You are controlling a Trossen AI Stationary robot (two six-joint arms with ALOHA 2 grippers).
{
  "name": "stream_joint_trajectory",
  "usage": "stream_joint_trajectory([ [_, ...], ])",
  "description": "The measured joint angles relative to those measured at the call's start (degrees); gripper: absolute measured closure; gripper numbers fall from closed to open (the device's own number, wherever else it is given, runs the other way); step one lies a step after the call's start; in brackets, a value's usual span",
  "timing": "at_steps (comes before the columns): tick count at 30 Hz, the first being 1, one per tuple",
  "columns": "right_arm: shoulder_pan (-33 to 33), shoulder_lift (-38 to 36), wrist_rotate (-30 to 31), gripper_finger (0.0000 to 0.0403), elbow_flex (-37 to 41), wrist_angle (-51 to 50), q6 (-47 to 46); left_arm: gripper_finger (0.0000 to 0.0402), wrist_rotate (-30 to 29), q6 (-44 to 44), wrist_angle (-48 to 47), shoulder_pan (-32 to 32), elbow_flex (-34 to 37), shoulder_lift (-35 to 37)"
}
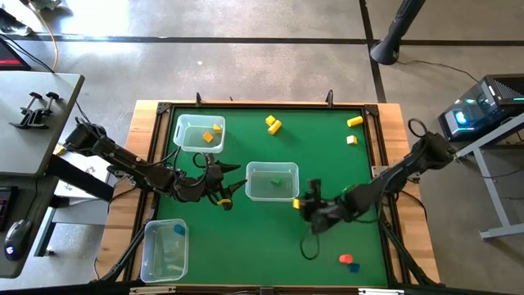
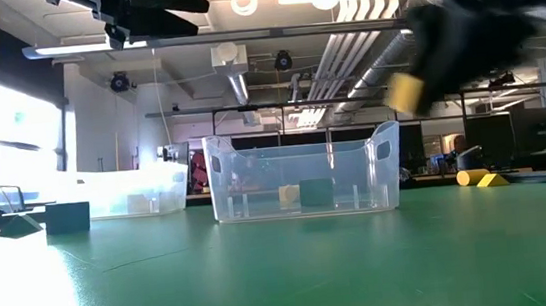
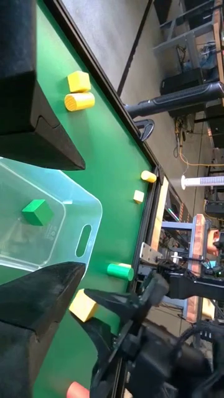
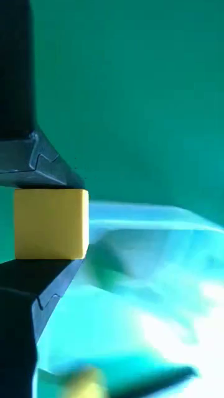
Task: Sort blocks by size
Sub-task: Put the yellow cube block into the middle right transparent bin, then put the green triangular block into the top left transparent bin
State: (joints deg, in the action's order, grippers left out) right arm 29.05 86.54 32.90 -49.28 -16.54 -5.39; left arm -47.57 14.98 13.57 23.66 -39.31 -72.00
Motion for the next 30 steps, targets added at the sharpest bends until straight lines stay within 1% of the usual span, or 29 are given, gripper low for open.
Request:
stream_joint_trajectory([
  [2, -3.3, 0.0, -1.6, 0.0273, -0.1, 9.2, 7.0, 0.0163, 0.0, 0.4, 0.1, 0.0, 0.0, -0.2],
  [4, -6.9, 0.0, -5.6, 0.0271, 1.0, 19.2, 11.7, 0.0163, 0.0, 0.9, -0.2, 0.0, 0.0, -0.4],
  [6, -10.9, 0.0, -10.1, 0.027, 2.5, 26.3, 13.5, 0.0163, 0.2, 1.4, -0.1, 0.0, 0.0, -0.8],
  [8, -14.6, 0.0, -13.1, 0.027, 3.7, 30.2, 13.2, 0.0163, 0.4, 1.5, -0.3, 0.0, 0.0, -1.4],
  [10, -17.8, 0.0, -15.2, 0.0269, 4.5, 31.6, 12.2, 0.0163, 0.5, 2.3, -0.3, 0.1, 0.0, -2.1],
  [13, -21.6, 0.0, -18.7, 0.0269, 5.8, 31.0, 9.5, 0.0163, 0.5, 2.9, -0.2, 0.1, 0.0, -3.2],
  [15, -23.1, 0.2, -21.3, 0.0267, 6.4, 30.9, 7.2, 0.0163, 0.5, 3.1, 0.1, 0.1, 0.0, -3.9],
  [17, -23.9, 0.2, -22.4, 0.0259, 6.9, 30.9, 5.3, 0.0163, 0.5, 3.9, 0.0, 0.1, 0.0, -4.4],
  [21, -24.2, 0.2, -22.5, 0.0215, 7.0, 30.5, 2.6, 0.0163, 0.5, 5.4, 0.1, 0.1, 0.0, -4.6],
  [25, -24.2, 0.2, -22.5, 0.0168, 7.0, 30.4, 2.3, 0.0163, 1.1, 7.4, 0.0, 0.5, 0.0, -4.6],
  [27, -24.1, 0.2, -22.5, 0.0155, 7.0, 30.4, 2.3, 0.0163, 1.9, 8.5, -0.1, 1.2, 0.0, -4.6],
  [30, -23.4, 0.2, -22.4, 0.0149, 7.0, 30.5, 2.4, 0.0163, 2.1, 9.8, -0.6, 3.2, 0.0, -4.2],
])
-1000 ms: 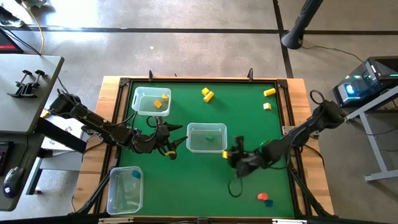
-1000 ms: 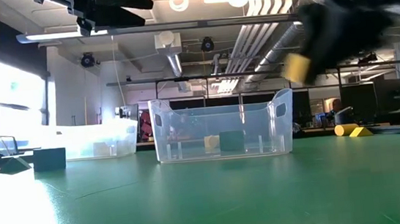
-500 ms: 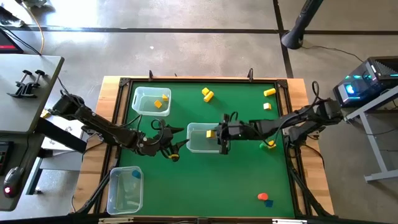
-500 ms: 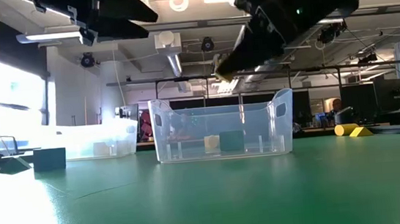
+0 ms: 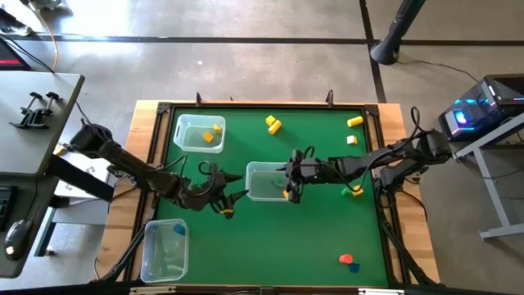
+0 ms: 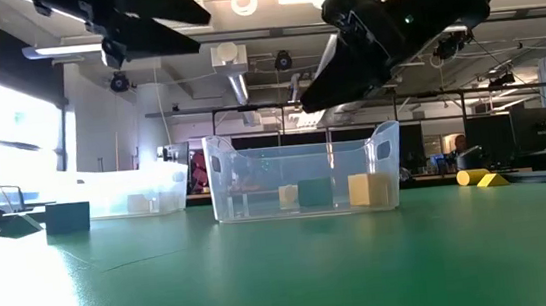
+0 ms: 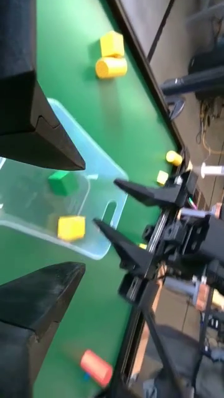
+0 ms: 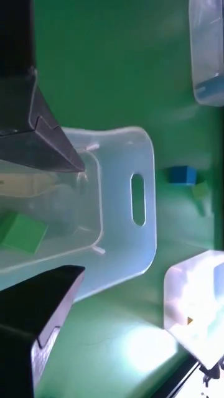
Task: Sort blocks by size
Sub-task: Put the green triangular block into the top left transparent bin
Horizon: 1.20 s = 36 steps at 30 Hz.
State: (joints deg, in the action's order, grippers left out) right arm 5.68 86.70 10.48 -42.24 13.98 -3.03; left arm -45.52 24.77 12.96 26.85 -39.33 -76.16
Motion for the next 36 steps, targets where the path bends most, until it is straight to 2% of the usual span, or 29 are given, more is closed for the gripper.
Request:
stream_joint_trajectory([
  [6, 5.0, 0.0, 1.4, 0.0147, 0.0, 4.1, 2.0, 0.0163, -2.2, 3.9, -7.1, 4.6, -2.6, 1.9],
  [12, 10.4, 0.3, 3.6, 0.0147, 0.0, 10.1, 5.5, 0.0163, -8.4, 11.3, -21.7, 8.9, -8.7, 2.2],
  [15, 12.4, 1.7, 3.7, 0.0147, 0.0, 13.4, 6.3, 0.0163, -9.1, 15.9, -30.4, 10.6, -12.4, 2.2],
  [21, 15.3, 9.1, 3.2, 0.0147, 0.0, 23.8, 7.1, 0.0163, -10.9, 22.1, -45.0, 12.0, -19.6, 2.2],
  [27, 17.6, 18.7, 2.7, 0.0147, 0.0, 37.1, 8.0, 0.0163, -13.8, 15.8, -48.9, 10.4, -23.0, 2.2],
  [30, 18.1, 21.2, 2.5, 0.0146, 0.0, 39.7, 8.0, 0.0163, -12.2, 17.4, -55.0, 7.7, -23.7, 2.2],
  [36, 18.1, 21.6, 2.6, 0.0146, 0.0, 40.7, 8.0, 0.0163, 1.7, 32.8, -74.4, -2.2, -22.5, 2.2],
])
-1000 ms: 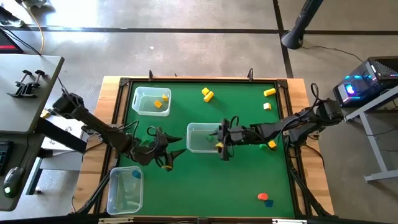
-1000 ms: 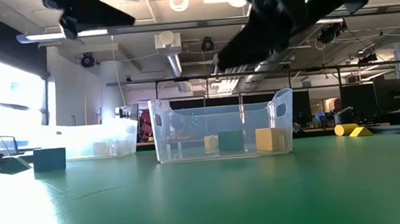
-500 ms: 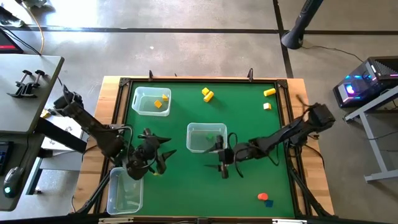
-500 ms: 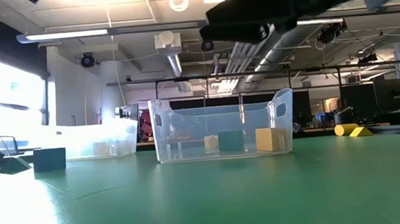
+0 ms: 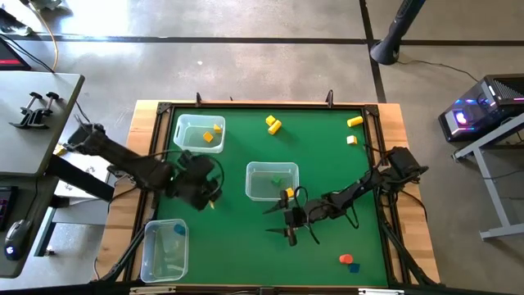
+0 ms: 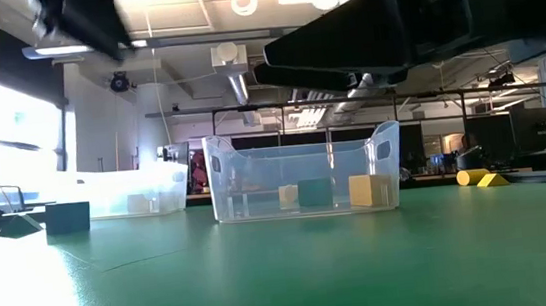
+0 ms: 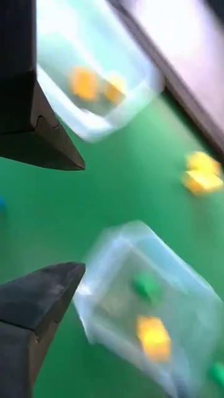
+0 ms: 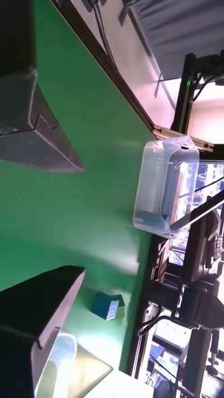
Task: Sort blocks by size
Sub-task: Put the green triangular block into the top left transparent bin
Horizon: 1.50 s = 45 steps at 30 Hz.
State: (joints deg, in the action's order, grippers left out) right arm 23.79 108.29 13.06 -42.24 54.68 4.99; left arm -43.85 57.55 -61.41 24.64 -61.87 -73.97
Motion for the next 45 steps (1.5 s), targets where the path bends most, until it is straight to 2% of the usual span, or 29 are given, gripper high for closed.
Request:
stream_joint_trajectory([
  [5, 0.0, 0.0, 0.0, 0.0146, 0.0, 0.1, 0.1, 0.0163, 7.7, 9.1, -9.9, -6.2, 3.6, 0.0],
  [11, 0.0, 0.0, 0.0, 0.0146, 0.0, -0.2, 1.2, 0.0163, 19.0, 10.5, -7.4, -8.6, 11.0, 0.0],
  [20, 0.0, 0.0, -0.1, 0.0146, 0.0, -1.8, 1.3, 0.0163, 26.4, 19.4, -4.3, -8.6, 19.2, 0.0],
  [27, 0.5, 0.0, -0.1, 0.0146, 0.0, 1.7, 1.4, 0.0163, 27.8, 17.4, -3.4, -8.5, 22.2, 0.0],
  [33, 1.9, -1.7, -0.2, 0.0146, 0.0, 5.4, 6.1, 0.0163, 27.9, 15.1, 3.5, -8.5, 25.6, 0.0],
  [40, 6.4, -12.5, 2.0, 0.0147, 0.0, -4.7, 10.2, 0.0163, 27.1, 13.3, 10.6, -8.5, 31.2, 0.0],
  [45, 10.5, -19.4, 6.7, 0.0147, -0.1, -14.7, 10.4, 0.0168, 26.8, 14.2, 12.2, -8.4, 32.5, 0.2],
])
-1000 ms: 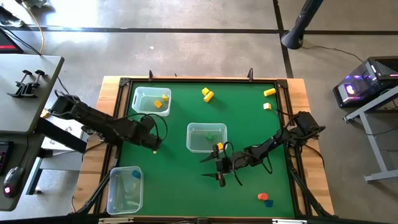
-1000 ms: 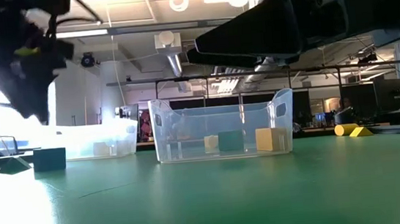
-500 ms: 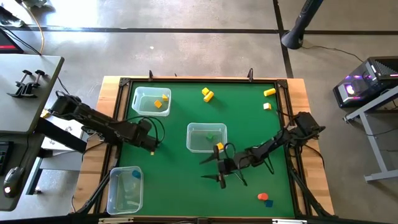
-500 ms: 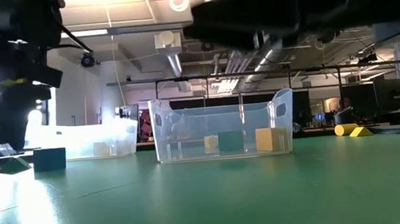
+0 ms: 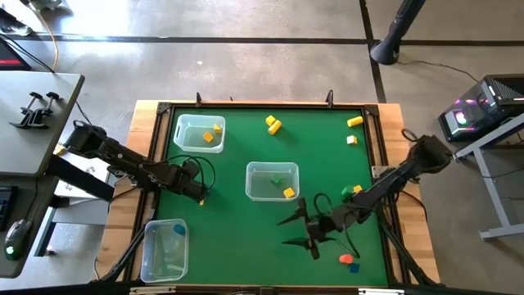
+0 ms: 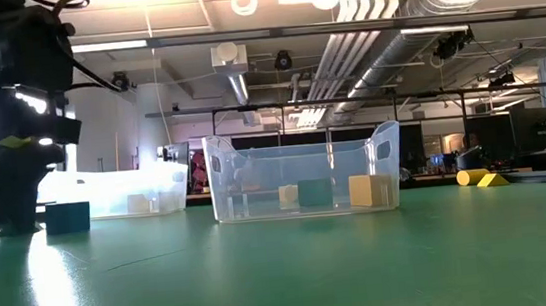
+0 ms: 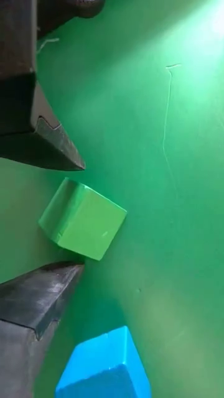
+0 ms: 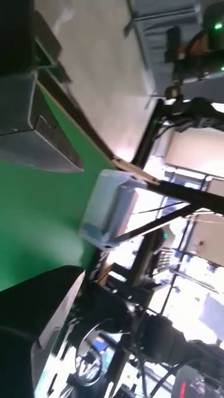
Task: Sort blocks by size
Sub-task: Put the green triangular block into the top left transparent bin
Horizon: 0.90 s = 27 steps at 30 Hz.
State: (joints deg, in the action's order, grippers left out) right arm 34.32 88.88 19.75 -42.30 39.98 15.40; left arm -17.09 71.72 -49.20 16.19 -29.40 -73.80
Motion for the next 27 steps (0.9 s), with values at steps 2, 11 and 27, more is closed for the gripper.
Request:
stream_joint_trajectory([
  [2, 2.0, -1.8, 3.2, 0.0147, 0.0, -3.8, -0.1, 0.018, 0.0, -0.1, 0.9, 0.0, 0.2, 0.0],
  [11, 14.5, -5.5, 24.3, 0.0147, 0.0, -13.8, -3.2, 0.0308, -0.1, 0.1, 1.7, 0.0, -0.4, -0.1],
  [27, 22.3, -5.6, 42.5, 0.0147, 0.0, -18.9, -10.9, 0.0294, -22.8, -12.5, -9.3, -9.9, -19.8, -0.2],
])
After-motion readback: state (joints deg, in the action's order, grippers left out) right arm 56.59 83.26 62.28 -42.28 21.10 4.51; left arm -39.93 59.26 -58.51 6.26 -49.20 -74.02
